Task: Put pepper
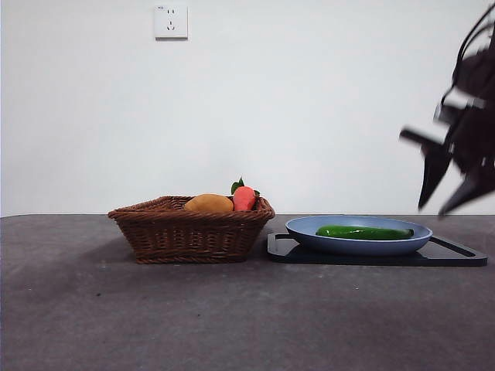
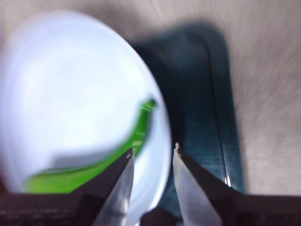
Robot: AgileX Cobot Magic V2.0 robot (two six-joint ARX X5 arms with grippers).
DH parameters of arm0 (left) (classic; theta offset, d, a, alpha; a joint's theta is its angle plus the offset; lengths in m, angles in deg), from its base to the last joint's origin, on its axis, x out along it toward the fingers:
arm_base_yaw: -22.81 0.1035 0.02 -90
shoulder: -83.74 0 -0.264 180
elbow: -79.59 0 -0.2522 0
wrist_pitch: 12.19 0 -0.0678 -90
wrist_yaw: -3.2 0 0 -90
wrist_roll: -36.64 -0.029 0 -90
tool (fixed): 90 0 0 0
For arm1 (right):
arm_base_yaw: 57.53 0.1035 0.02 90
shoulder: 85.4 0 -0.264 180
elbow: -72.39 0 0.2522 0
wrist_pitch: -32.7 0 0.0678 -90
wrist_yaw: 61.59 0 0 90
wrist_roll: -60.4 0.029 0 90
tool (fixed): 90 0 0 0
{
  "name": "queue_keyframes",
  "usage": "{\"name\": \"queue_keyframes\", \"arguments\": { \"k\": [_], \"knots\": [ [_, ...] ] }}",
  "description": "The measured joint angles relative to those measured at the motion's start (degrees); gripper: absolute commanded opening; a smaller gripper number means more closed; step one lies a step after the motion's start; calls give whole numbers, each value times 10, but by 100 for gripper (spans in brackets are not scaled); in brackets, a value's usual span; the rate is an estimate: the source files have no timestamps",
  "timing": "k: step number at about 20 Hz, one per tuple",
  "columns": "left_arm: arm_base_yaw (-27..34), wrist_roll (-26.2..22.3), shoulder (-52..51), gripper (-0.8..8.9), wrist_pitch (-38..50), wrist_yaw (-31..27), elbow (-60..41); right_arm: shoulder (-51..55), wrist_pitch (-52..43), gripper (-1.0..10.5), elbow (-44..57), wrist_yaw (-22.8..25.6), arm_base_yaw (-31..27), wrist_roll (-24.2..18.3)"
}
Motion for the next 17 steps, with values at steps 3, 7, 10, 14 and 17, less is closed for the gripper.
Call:
{"name": "queue_keyframes", "arguments": {
  "k": [3, 7, 10, 14, 17],
  "knots": [
    [0, 0, 0, 272, -1, 0, 0, 110, 36, 157, -2, -3, -3, -10],
    [0, 0, 0, 272, -8, 0, 0, 257, 157, 155, -3, -34, 28, -44],
    [0, 0, 0, 271, -11, 0, 0, 377, 249, 155, -3, -45, 72, -80],
    [0, 0, 0, 262, -11, 0, 0, 491, 340, 132, -3, -65, 127, -104],
    [0, 0, 0, 84, -11, 0, 0, 533, 399, 1, -3, -65, 149, -123]
  ]
}}
